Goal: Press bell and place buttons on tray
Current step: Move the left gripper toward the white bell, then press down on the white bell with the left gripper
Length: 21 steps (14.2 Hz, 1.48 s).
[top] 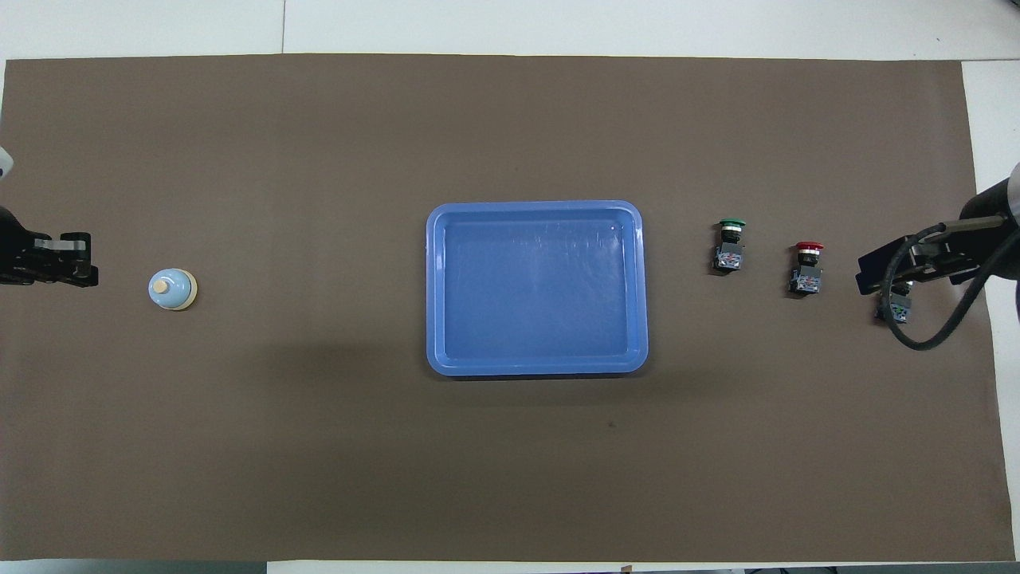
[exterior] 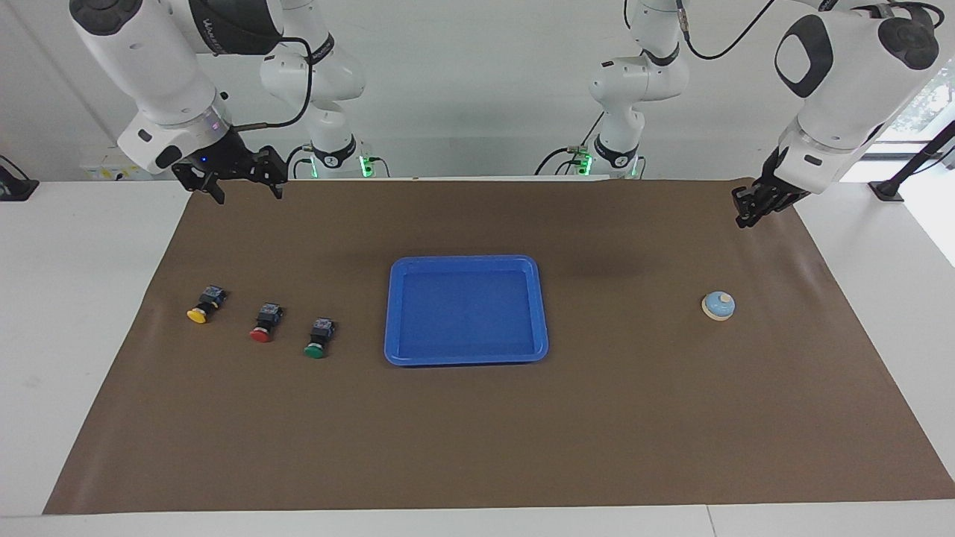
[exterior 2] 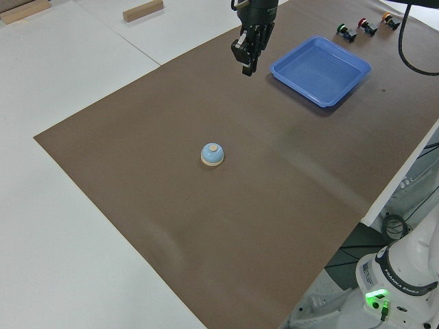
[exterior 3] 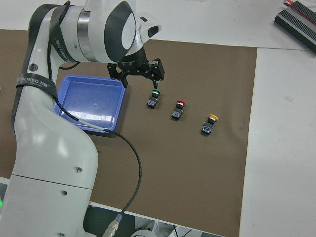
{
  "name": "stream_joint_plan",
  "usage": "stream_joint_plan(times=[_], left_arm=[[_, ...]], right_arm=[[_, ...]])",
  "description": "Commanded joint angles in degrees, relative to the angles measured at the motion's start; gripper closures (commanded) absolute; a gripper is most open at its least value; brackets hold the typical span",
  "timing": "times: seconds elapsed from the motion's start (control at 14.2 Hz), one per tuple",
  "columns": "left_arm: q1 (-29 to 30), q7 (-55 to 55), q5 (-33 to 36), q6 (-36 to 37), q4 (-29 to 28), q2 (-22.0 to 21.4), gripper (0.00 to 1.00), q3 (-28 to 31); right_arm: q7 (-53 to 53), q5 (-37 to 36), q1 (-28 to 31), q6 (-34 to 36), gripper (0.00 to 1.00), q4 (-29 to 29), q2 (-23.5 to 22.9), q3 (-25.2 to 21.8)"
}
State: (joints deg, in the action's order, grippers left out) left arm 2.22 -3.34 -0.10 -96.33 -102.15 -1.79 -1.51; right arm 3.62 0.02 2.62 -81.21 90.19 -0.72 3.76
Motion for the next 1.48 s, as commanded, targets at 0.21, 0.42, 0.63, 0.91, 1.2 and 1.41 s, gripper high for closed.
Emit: stream_joint_plan(times=[0.21,0.42,0.63,0.91,1.2,1.41], left_arm=[[3.31,7.72,-0.08,-10.44,-6.48,4.49,1.00,-0.16],[4.71,8.09,0.01,-16.68,-7.26,8.37,1.00,-0.07],[6.56,8.88,0.27,-22.83,-11.21,8.64,1.00,-0.07],[6.66,8.88,0.36,-26.54,-14.92,9.08,1.00,-0.07],[6.65,8.88,0.36,-28.47,-15.88,11.36,1.00,-0.07],[6.13,8.88,0.36,-30.58,-16.50,13.21,1.00,-0.07]], right_arm=[[1.31,-0.72,0.19,0.79,0.00,-0.54,-0.25,0.02],[1.31,-0.72,0.19,0.79,0.00,-0.54,-0.25,0.02],[1.31,-0.72,0.19,0.79,0.00,-0.54,-0.25,0.02],[1.31,-0.72,0.19,0.79,0.00,-0.45,-0.25,0.02],[1.31,-0.72,0.19,0.79,0.00,-0.54,-0.25,0.02],[1.31,-0.72,0.19,0.79,0.00,-0.54,-0.25,0.02]])
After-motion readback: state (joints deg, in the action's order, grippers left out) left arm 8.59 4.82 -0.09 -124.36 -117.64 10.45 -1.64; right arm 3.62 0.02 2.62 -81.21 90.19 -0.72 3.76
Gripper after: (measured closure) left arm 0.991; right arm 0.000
